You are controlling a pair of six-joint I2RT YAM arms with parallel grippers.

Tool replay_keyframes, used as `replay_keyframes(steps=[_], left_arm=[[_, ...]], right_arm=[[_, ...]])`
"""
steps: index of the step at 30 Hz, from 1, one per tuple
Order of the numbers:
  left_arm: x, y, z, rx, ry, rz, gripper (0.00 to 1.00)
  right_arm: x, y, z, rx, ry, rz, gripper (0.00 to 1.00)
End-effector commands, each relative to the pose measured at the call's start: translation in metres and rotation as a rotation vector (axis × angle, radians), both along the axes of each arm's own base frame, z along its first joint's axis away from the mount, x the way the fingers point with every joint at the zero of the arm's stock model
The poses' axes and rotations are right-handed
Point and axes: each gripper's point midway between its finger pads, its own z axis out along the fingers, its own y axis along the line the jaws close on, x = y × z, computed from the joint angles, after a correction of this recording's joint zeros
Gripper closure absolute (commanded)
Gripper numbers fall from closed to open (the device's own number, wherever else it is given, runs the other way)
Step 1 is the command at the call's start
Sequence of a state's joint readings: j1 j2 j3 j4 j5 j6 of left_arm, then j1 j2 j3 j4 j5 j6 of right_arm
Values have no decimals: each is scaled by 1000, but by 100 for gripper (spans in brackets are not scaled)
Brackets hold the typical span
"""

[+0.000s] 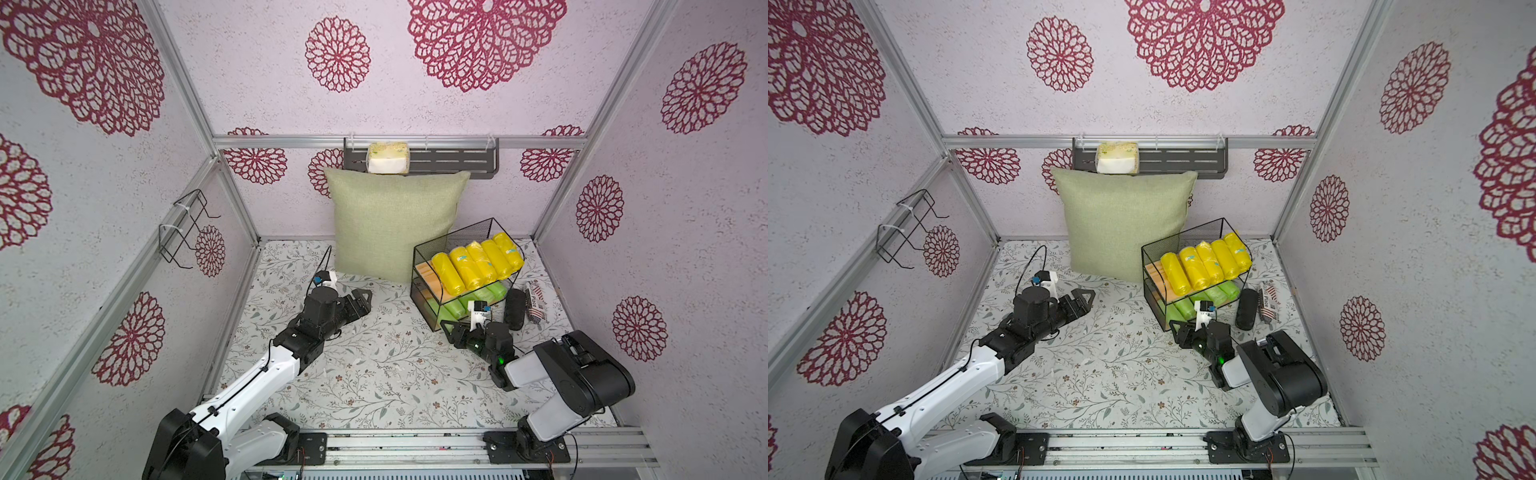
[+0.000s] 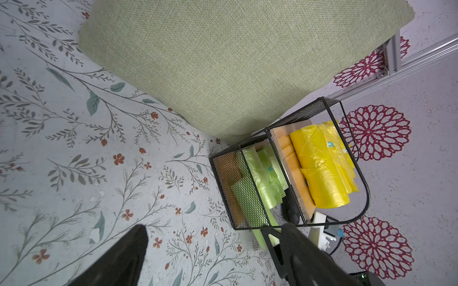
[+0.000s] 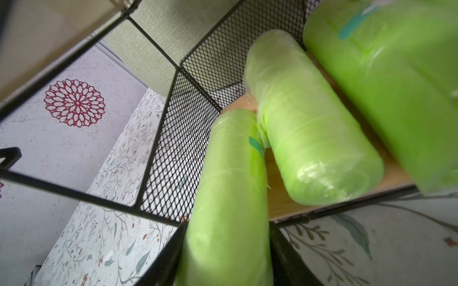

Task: Sort the rolls of trash bags by color and place them on the shelf
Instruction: Place the roll of trash bags on the shelf.

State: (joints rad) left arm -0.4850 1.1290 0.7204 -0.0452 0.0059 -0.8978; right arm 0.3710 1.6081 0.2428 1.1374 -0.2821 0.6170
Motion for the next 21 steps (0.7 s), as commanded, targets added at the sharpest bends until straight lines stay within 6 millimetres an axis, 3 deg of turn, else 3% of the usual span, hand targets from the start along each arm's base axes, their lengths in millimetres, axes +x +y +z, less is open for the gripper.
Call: replay_keyframes(steps=[1, 7, 15, 18, 21], left_arm=[[4, -1, 13, -9, -30, -1, 11], [4, -2, 12, -9, -24, -8, 11], [4, -2, 9, -9, -14, -6, 11], [6, -4, 8, -16, -11, -11, 11], [8, -8, 7, -23, -4, -22, 11]], right_arm=[[9, -5, 21, 36, -65, -46, 43], [-4, -15, 21, 16, -46, -61, 34], [-43, -29, 25, -10, -14, -50, 30], [-56, -32, 30, -10, -17, -48, 30], [-64, -28, 32, 18, -12, -23, 38]])
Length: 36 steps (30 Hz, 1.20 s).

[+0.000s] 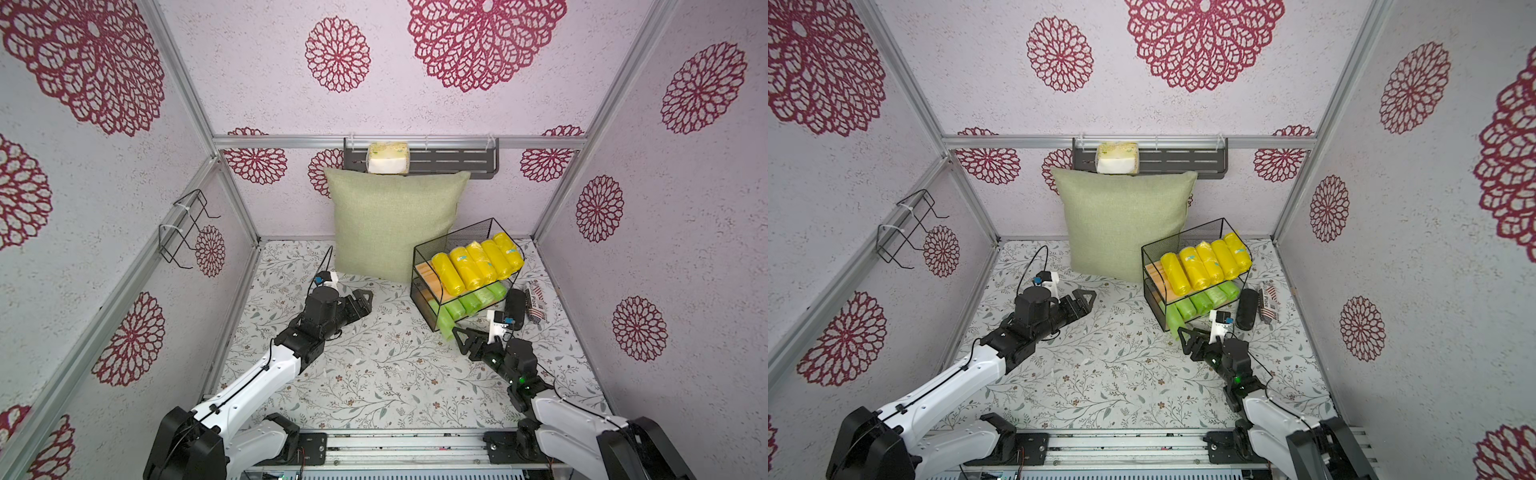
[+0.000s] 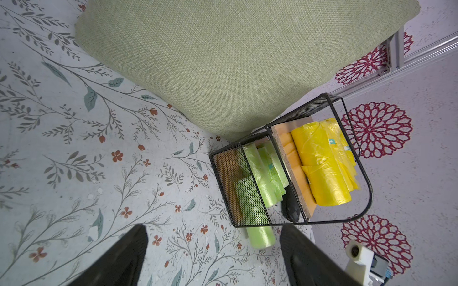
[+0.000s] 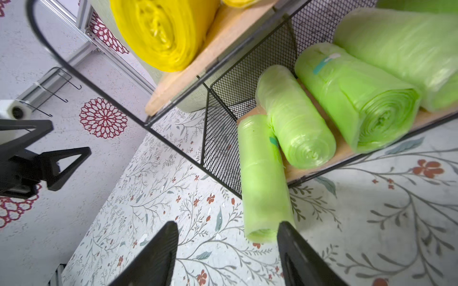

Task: Sort the rolls of trash bags by color and place them on the shelf
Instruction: Place the roll of trash bags on the shelf.

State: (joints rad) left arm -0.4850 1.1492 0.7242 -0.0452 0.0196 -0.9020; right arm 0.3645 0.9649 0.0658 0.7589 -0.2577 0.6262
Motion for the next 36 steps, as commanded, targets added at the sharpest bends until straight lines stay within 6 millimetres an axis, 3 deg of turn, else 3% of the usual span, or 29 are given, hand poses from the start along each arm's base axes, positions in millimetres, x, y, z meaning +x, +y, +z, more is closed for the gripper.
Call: replay_keyframes(steps=[1, 6, 10, 16, 21, 29, 36], left_arm=[[8, -6, 13, -25, -20, -14, 11], [10, -14, 12, -37, -6, -43, 11], [9, -16, 10, -36, 5, -57, 11], [5, -25, 9, -4, 4, -133, 12], [-4, -51, 9, -3, -6, -291, 12], [-16, -93, -9, 14, 51, -450, 13], [-17, -106, -22, 18, 90, -473, 14]], right_arm=[[-10, 3, -15, -11, 71, 17, 42], [-9, 17, -16, 1, 71, 51, 57], [0, 25, -18, 0, 70, 60, 63], [24, 29, -17, -9, 44, 30, 66], [45, 29, -18, -9, 29, -15, 69], [69, 35, -20, 70, 10, -52, 70], [85, 38, -23, 119, 6, -83, 68]])
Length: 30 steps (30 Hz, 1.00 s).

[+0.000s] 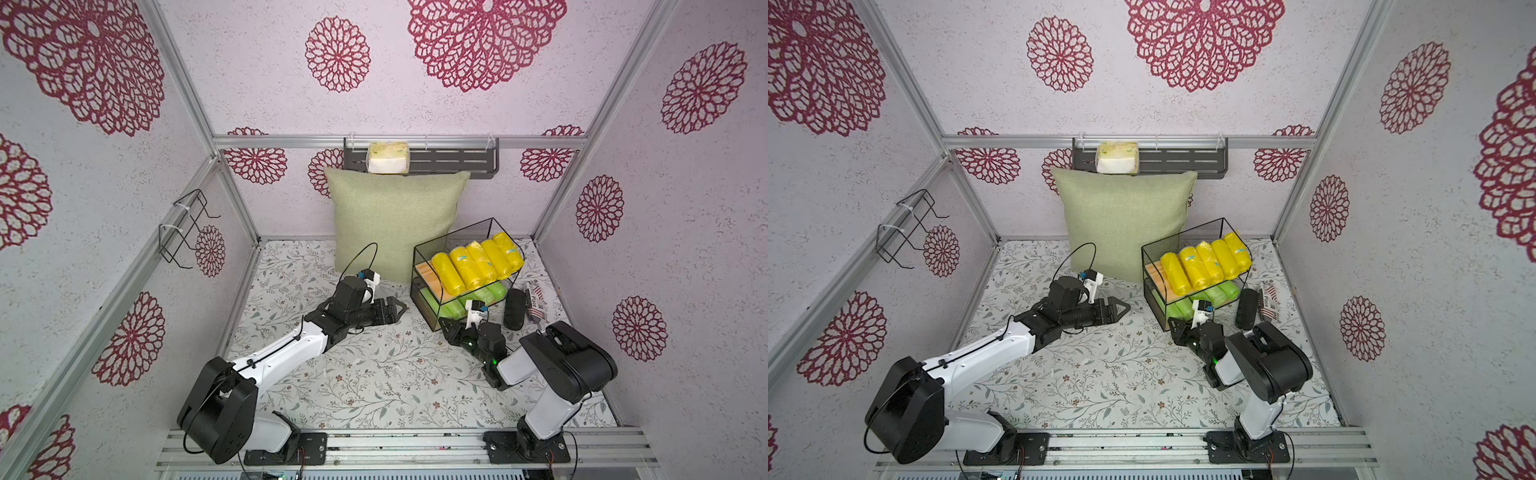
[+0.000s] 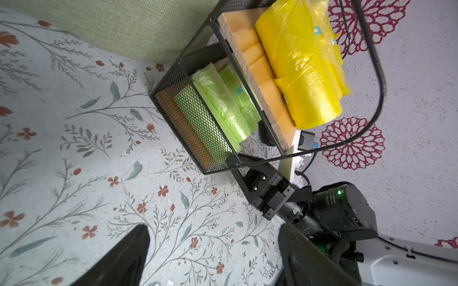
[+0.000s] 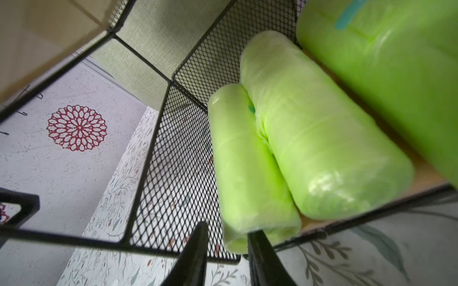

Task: Sort the rolls of trash bags by color and place them on the shelf
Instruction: Place the roll of trash bags on the shelf, then reset both arms

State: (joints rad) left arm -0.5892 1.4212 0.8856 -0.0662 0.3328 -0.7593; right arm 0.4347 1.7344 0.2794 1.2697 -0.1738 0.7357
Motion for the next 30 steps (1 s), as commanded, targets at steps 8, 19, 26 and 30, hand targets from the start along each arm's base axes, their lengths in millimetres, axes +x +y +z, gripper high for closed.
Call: replay_keyframes(steps=[8, 19, 26, 30], left_arm=[[0, -2, 0, 22, -9, -7, 14], [24, 63, 16, 231, -191, 257, 12], [36, 136, 53, 335, -403, 547, 8], [36, 190, 73, 423, -509, 741, 3]], right_arm=[[8, -11, 24, 71, -80, -81, 62], [-28, -51, 60, -140, -143, -156, 44], [-44, -88, 128, -423, -269, -233, 32], [-48, -116, 163, -543, -330, -346, 26]])
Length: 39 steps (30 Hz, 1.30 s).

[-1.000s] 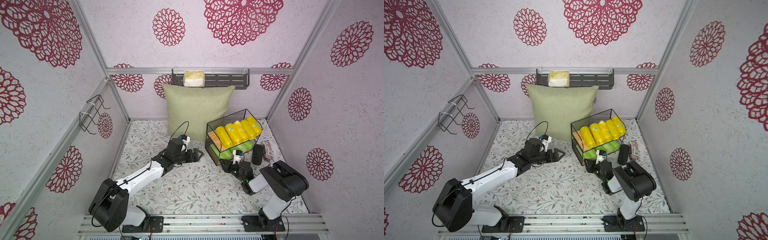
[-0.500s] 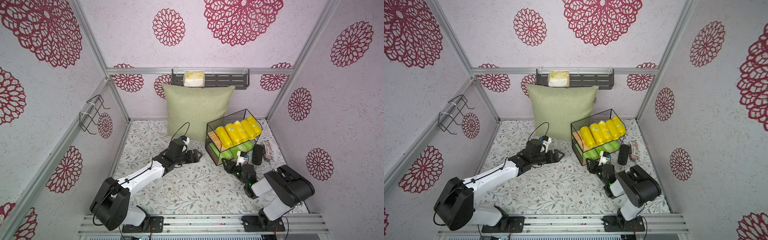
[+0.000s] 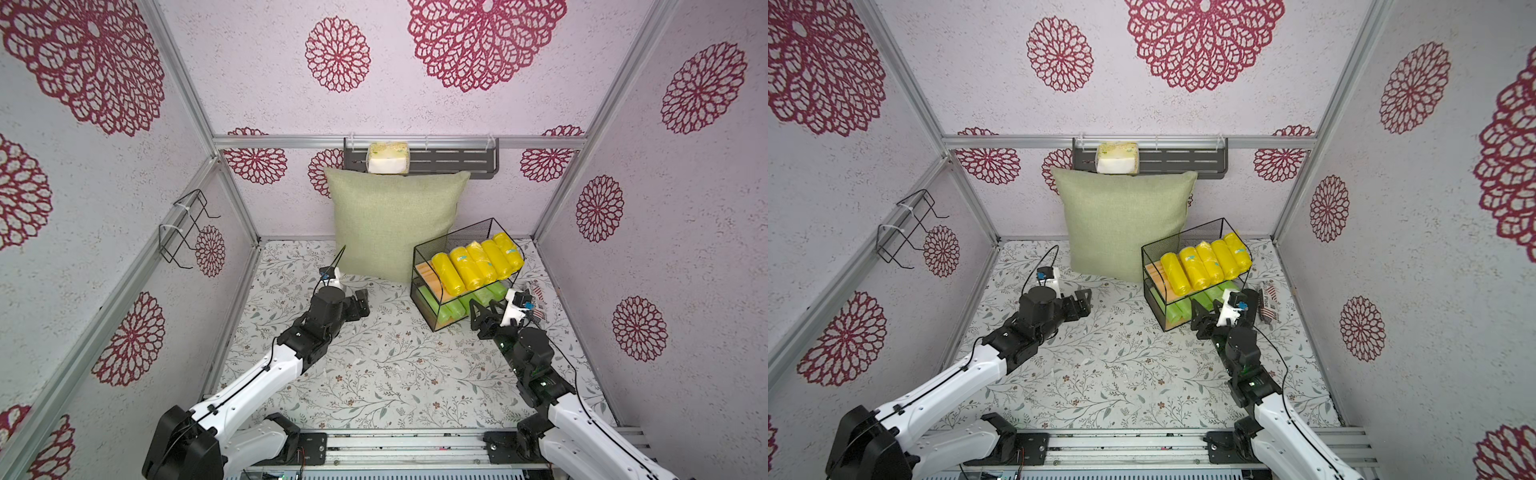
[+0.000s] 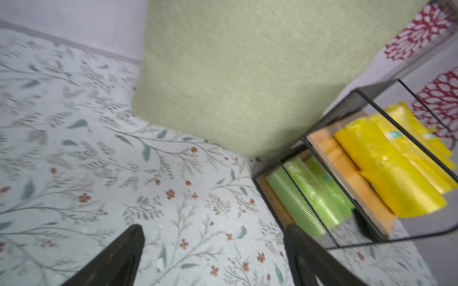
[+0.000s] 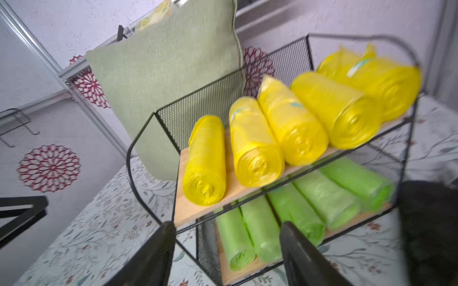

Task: Sort the rolls of trash bags by color and place them on the shelf
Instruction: Reset both arms

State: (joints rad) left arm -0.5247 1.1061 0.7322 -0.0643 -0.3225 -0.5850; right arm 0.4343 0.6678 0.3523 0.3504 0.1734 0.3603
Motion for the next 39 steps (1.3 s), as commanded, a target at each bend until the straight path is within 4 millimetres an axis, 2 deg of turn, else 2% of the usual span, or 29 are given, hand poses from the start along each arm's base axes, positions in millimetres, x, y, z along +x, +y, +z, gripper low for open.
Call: replay_keyframes(steps=[1, 3, 6, 9, 12, 15, 16, 17, 19, 21, 23, 26, 28, 31, 33, 36, 37, 39], left_arm=[[6, 60, 26, 108, -138, 241, 1], [6, 87, 28, 134, -155, 329, 2], [4, 123, 29, 174, -171, 439, 3], [4, 148, 28, 247, -193, 503, 3], [6, 163, 13, 329, -186, 530, 3], [16, 168, -22, 419, -121, 474, 3], [20, 174, -24, 427, -116, 495, 3], [23, 174, -29, 424, -56, 465, 3], [31, 173, -31, 456, -75, 428, 3], [34, 177, -38, 463, -88, 416, 3], [34, 186, -53, 447, -52, 418, 3], [37, 200, -74, 391, -65, 422, 3], [44, 210, -79, 353, -23, 414, 3], [52, 216, -74, 360, -94, 399, 3], [53, 215, -77, 349, -75, 376, 3], [52, 210, -91, 336, -189, 323, 3], [50, 208, -86, 339, -255, 317, 3], [47, 214, -91, 321, -187, 340, 3]], right_arm=[[-4, -36, -4, -230, 39, -156, 23], [-4, -48, 6, -270, 13, -219, 17], [0, -61, 6, -326, 17, -281, 9], [6, -70, -2, -355, 28, -333, 1], [12, -88, -19, -357, 36, -402, 1], [13, -110, -44, -329, 16, -470, 1], [12, -120, -56, -321, 19, -494, 1], [11, -127, -68, -312, 27, -510, 1], [12, -140, -89, -286, 65, -535, 1], [17, -144, -102, -266, 95, -531, 1], [28, -139, -102, -290, 104, -493, 1], [34, -141, -99, -287, 82, -507, 1], [35, -142, -95, -283, 54, -510, 1], [34, -145, -88, -286, 1, -513, 1], [31, -149, -83, -277, -37, -526, 1], [35, -153, -81, -254, -62, -516, 1], [40, -153, -82, -247, -48, -495, 1], [44, -150, -84, -229, -47, -470, 1]])
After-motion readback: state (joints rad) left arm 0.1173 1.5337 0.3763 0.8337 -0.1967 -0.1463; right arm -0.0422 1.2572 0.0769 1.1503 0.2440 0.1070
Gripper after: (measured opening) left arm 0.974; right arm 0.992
